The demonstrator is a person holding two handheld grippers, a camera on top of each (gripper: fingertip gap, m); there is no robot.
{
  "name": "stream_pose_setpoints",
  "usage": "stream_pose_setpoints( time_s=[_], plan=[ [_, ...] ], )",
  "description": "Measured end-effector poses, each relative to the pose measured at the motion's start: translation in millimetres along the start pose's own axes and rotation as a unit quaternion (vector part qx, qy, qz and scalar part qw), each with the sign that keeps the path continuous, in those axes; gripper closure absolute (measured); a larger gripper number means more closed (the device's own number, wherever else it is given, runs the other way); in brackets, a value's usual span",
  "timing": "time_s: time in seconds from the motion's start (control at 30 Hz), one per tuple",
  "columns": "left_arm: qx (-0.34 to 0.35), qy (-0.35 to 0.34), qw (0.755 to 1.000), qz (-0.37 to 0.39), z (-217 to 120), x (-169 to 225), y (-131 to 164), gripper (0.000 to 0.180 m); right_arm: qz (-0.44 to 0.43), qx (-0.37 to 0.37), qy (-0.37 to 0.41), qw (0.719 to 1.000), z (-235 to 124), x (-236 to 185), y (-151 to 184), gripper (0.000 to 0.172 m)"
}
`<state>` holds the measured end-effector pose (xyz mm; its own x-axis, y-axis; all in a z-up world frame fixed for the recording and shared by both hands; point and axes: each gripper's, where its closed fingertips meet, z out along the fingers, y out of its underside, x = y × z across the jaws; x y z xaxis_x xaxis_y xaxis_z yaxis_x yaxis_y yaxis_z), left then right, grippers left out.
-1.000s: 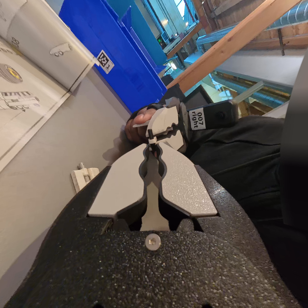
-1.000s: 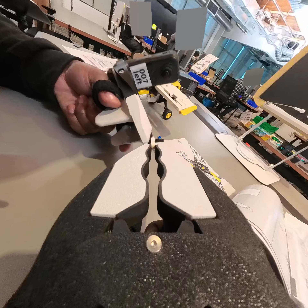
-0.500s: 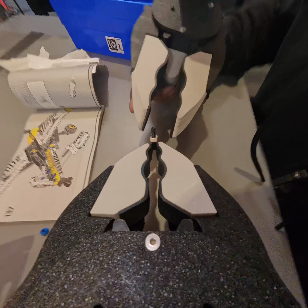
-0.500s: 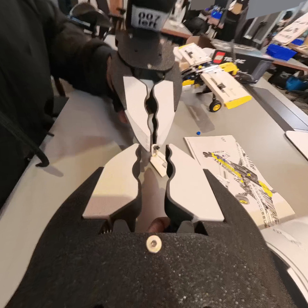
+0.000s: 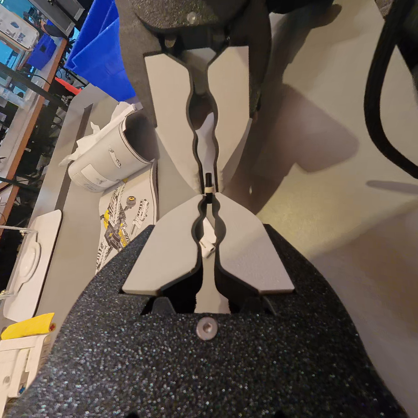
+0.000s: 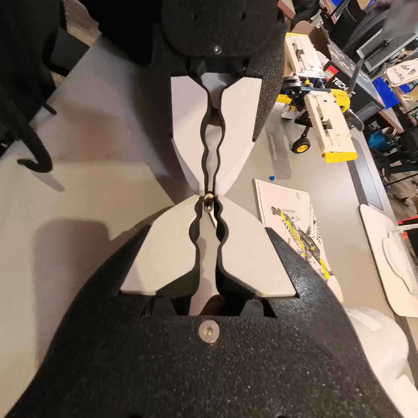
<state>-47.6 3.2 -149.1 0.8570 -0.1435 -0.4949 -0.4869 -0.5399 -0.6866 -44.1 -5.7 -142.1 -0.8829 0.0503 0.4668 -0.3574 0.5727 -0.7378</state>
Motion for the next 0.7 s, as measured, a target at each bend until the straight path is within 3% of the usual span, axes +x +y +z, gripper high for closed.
stream_pose_setpoints(
  time_s=[0.23, 0.4, 0.6, 0.7],
  plan=[
    [0.003, -0.004, 1.0, 0.001, -0.9, 0.8, -2.5, 0.176, -0.036, 0.002, 0.022, 0.999, -0.7, -1.6, -1.6, 0.162],
    [-0.009, -0.006, 0.999, 0.041, 2.8, 9.4, 2.8, 0.176, -0.061, -0.006, 0.019, 0.998, 2.9, -10.2, 4.3, 0.164],
    [0.011, -0.053, 0.991, 0.126, 3.4, 7.9, -1.6, 0.176, -0.012, 0.038, 0.013, 0.999, -3.1, -10.6, 3.8, 0.165],
    [0.025, -0.052, 0.992, 0.114, 4.2, 8.0, -4.7, 0.176, -0.006, 0.051, 0.02, 0.998, -6.8, -10.9, 3.7, 0.165]
  ],
)
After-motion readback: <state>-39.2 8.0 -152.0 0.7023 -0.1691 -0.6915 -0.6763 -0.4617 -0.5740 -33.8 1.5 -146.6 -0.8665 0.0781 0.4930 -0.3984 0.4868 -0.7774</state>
